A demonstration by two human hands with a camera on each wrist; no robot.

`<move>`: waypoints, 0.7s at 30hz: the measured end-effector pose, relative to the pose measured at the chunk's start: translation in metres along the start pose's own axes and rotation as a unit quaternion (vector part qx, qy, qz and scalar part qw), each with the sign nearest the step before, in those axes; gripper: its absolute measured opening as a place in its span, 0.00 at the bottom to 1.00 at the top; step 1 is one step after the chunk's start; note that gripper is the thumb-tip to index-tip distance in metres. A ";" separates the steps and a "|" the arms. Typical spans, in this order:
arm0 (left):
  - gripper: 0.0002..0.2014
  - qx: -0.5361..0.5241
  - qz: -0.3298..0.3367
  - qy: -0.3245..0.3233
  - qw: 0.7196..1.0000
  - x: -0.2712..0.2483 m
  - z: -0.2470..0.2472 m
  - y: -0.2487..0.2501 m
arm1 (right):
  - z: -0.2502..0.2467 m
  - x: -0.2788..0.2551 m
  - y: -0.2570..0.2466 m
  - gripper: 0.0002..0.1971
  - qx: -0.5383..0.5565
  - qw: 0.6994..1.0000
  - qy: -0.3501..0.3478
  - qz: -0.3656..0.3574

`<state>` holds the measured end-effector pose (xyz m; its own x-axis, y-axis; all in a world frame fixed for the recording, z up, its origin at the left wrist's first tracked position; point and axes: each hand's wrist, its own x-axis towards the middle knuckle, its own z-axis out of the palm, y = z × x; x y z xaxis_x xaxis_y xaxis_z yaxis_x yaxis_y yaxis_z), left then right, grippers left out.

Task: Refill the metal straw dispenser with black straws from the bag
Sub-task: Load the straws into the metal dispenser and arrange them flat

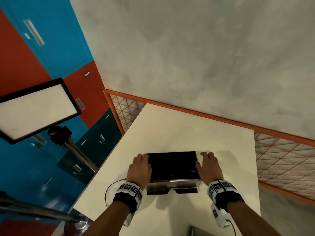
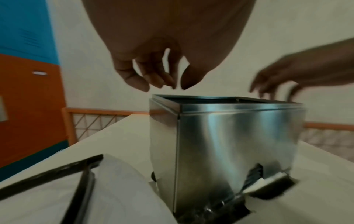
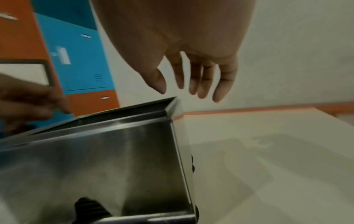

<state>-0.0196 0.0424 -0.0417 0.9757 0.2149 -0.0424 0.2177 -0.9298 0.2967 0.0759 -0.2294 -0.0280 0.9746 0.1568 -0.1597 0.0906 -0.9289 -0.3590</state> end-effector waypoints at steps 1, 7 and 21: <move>0.16 -0.011 -0.065 -0.034 0.997 0.001 -0.004 -0.001 | 0.004 0.003 0.005 0.22 0.022 0.997 -0.047 0.052; 0.14 0.048 -0.101 -0.135 0.984 0.012 -0.004 0.000 | -0.004 0.018 -0.012 0.11 -0.064 0.986 -0.151 0.008; 0.13 -0.094 -0.149 -0.084 0.981 -0.023 0.011 -0.011 | -0.047 -0.012 -0.060 0.10 -0.176 0.978 -0.066 -0.090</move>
<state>-0.0446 0.0445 -0.0548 0.8630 0.4021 -0.3058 0.5011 -0.7582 0.4172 0.0682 -0.1910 0.0391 0.9034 0.3485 -0.2497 0.3457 -0.9366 -0.0565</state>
